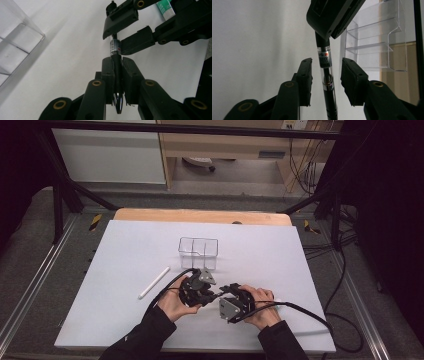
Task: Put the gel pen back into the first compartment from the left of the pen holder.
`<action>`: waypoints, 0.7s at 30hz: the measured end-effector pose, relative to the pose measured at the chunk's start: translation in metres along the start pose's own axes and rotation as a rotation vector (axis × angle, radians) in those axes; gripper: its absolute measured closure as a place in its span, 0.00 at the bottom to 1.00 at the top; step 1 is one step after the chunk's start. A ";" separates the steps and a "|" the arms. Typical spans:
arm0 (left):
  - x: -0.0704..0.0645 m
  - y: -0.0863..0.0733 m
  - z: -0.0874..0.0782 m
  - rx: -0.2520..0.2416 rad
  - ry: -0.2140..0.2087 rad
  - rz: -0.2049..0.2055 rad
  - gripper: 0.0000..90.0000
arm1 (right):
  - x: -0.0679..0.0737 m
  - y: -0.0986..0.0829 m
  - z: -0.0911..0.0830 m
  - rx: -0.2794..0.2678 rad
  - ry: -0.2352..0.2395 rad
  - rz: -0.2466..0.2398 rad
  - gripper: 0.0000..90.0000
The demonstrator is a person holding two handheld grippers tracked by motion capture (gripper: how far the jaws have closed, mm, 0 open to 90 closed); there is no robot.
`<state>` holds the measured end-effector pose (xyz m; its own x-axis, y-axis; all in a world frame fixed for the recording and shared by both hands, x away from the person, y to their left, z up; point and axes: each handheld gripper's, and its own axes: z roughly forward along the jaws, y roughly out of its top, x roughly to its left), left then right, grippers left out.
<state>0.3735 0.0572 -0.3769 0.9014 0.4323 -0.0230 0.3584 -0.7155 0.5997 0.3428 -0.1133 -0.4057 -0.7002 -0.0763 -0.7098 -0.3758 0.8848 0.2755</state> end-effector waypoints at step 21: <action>-0.005 0.006 0.002 -0.004 -0.016 0.021 0.88 | 0.003 0.001 -0.003 -0.027 0.020 -0.084 0.88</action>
<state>0.3713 0.0492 -0.3751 0.9126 0.4083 -0.0231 0.3385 -0.7224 0.6030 0.3389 -0.1143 -0.4057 -0.6775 -0.1592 -0.7180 -0.4498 0.8621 0.2333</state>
